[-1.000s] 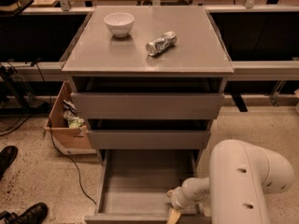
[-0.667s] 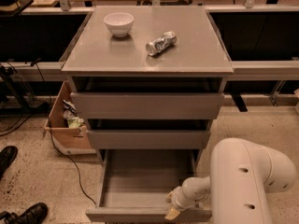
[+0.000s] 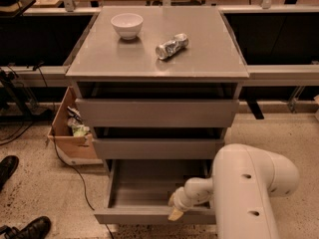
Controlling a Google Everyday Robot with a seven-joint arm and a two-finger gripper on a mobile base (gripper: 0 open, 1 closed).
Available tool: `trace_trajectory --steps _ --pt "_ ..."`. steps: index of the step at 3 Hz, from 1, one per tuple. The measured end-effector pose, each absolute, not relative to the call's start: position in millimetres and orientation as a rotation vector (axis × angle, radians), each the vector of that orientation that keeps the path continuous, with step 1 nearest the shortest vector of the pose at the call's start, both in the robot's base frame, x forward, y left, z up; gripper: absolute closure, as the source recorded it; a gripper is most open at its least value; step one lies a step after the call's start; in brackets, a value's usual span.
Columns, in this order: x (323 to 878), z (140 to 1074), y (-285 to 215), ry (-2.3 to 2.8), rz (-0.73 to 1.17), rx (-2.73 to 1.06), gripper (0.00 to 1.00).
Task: Close bottom drawer
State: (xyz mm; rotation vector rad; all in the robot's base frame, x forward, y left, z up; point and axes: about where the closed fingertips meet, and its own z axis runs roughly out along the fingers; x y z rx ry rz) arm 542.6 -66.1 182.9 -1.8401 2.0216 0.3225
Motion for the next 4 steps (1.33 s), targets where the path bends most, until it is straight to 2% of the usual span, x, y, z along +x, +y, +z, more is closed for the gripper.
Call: trace_trajectory --steps 1,2,4 --pt "583 195 -37 1.941 0.300 -1.865 0.05" --pt "606 209 -22 1.887 0.279 -1.882 0.00" --pt "612 217 -11 1.843 0.287 -1.881 0.00"
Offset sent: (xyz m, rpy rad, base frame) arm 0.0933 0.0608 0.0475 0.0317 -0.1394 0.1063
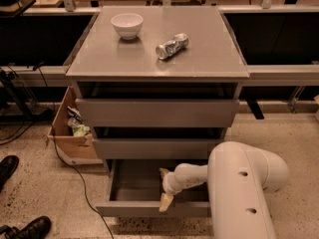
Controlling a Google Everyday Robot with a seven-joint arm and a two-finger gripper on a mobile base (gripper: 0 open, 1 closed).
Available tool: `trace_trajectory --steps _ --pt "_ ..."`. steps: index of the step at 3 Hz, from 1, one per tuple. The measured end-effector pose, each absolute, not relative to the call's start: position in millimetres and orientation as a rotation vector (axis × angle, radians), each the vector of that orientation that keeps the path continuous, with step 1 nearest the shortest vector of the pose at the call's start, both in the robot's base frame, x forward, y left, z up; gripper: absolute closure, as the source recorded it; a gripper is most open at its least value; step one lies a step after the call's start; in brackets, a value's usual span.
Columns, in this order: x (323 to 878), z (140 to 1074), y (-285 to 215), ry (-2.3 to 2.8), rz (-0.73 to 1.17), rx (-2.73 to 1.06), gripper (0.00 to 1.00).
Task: Close bottom drawer
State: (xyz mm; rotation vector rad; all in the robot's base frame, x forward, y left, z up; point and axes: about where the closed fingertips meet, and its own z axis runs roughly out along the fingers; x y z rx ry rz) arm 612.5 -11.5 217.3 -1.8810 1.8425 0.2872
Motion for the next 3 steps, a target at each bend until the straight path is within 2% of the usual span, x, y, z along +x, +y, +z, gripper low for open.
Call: trace_trajectory --steps 1,3 --pt "604 206 -15 1.860 0.314 -1.872 0.15" --pt "595 196 -18 1.880 0.344 -1.856 0.61"
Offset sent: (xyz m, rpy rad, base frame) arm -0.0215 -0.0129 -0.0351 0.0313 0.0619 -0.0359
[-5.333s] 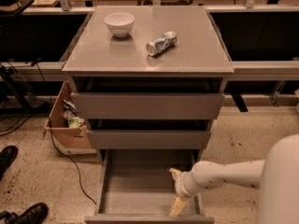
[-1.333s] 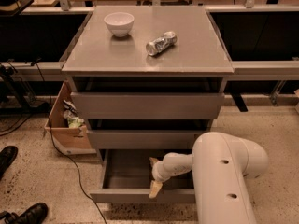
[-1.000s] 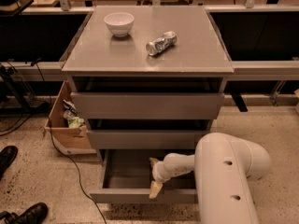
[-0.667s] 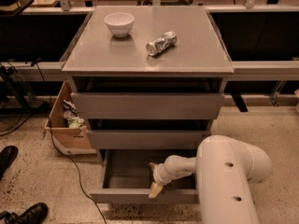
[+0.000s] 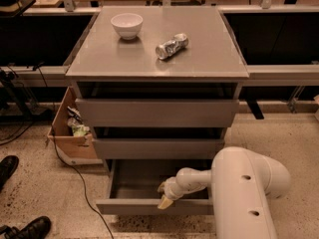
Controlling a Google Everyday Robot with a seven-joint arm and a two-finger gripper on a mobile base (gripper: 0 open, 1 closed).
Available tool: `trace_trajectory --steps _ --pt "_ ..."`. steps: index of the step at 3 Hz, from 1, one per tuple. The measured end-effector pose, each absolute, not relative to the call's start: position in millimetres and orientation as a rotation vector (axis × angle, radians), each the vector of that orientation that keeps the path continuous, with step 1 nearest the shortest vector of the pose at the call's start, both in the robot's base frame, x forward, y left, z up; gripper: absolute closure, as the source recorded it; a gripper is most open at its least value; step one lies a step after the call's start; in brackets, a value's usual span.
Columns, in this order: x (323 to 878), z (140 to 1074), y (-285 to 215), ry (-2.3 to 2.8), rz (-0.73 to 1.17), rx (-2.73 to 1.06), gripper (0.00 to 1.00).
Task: Close bottom drawer
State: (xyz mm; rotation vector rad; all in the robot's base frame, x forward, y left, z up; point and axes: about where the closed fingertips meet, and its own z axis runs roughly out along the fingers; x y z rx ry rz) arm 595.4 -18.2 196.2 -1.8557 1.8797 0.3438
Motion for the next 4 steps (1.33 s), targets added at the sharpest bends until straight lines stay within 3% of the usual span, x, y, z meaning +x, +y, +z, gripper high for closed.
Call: trace_trajectory --steps 1,2,4 --pt "593 198 -18 1.880 0.344 -1.856 0.84" --pt "600 203 -20 1.874 0.329 -1.851 0.80" --pt "603 225 -29 1.862 0.292 -1.845 0.33"
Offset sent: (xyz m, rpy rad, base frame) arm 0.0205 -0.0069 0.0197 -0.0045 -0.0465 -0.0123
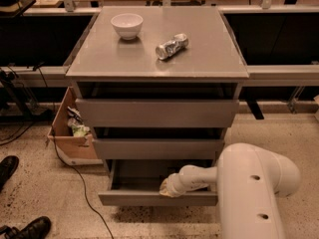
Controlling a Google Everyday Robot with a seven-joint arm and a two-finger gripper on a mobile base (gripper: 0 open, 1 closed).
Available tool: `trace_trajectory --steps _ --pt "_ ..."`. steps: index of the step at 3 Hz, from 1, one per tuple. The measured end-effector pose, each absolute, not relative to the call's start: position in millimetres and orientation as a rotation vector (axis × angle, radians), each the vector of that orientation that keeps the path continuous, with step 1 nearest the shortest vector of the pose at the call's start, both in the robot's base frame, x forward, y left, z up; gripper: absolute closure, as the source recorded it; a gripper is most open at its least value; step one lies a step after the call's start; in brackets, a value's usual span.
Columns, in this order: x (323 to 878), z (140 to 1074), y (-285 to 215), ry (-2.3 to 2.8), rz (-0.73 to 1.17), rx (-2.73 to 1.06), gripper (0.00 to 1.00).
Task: Close bottom drawer
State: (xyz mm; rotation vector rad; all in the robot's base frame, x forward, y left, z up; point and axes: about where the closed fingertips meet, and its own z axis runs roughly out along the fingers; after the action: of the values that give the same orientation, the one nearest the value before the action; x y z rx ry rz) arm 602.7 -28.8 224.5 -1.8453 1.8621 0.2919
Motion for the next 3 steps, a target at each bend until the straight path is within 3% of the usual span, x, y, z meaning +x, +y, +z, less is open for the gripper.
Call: trace_trajectory --steps 1,2,3 --pt "599 251 -43 1.854 0.254 -1.841 0.10" --pt "576 277 -68 1.863 0.247 -1.819 0.52" --pt "551 278 -94 1.890 0.269 -1.785 0.75"
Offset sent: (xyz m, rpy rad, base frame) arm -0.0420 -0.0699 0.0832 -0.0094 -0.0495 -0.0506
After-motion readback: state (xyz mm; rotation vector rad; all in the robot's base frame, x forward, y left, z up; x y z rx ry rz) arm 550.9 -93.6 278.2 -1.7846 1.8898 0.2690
